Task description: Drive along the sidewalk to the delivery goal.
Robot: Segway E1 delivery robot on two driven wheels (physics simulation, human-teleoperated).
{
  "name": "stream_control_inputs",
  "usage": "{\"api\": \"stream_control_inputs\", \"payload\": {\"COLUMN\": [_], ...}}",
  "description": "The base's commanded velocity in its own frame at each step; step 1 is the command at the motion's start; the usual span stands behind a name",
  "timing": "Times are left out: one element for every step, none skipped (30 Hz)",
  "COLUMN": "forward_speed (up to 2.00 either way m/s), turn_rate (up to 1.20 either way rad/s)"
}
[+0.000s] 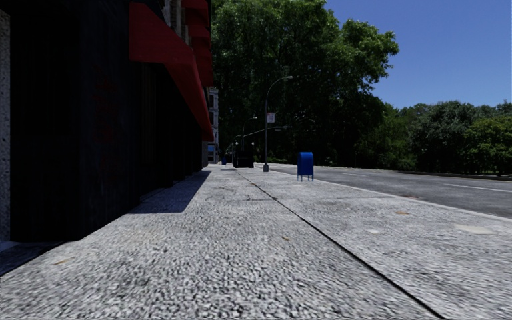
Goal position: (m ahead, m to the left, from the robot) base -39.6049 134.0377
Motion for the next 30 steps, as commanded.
{"api": "stream_control_inputs", "payload": {"forward_speed": [1.44,1.44,1.44,1.44,1.44,1.44,1.44,1.44,1.44,1.44,1.44,1.44,1.44,1.44,1.44,1.44,1.44,1.44,1.44,1.44,1.44,1.44,1.44,1.44,1.44,1.44,1.44,1.44,1.44,1.44], "turn_rate": [0.00,0.00,0.00,0.00,0.00,0.00,0.00,0.00,0.00,0.00,0.00,0.00,0.00,0.00,0.00,0.00,0.00,0.00,0.00,0.00,0.20,0.47,0.59,0.62,0.63,0.63,0.44,0.03,0.00,0.00]}}
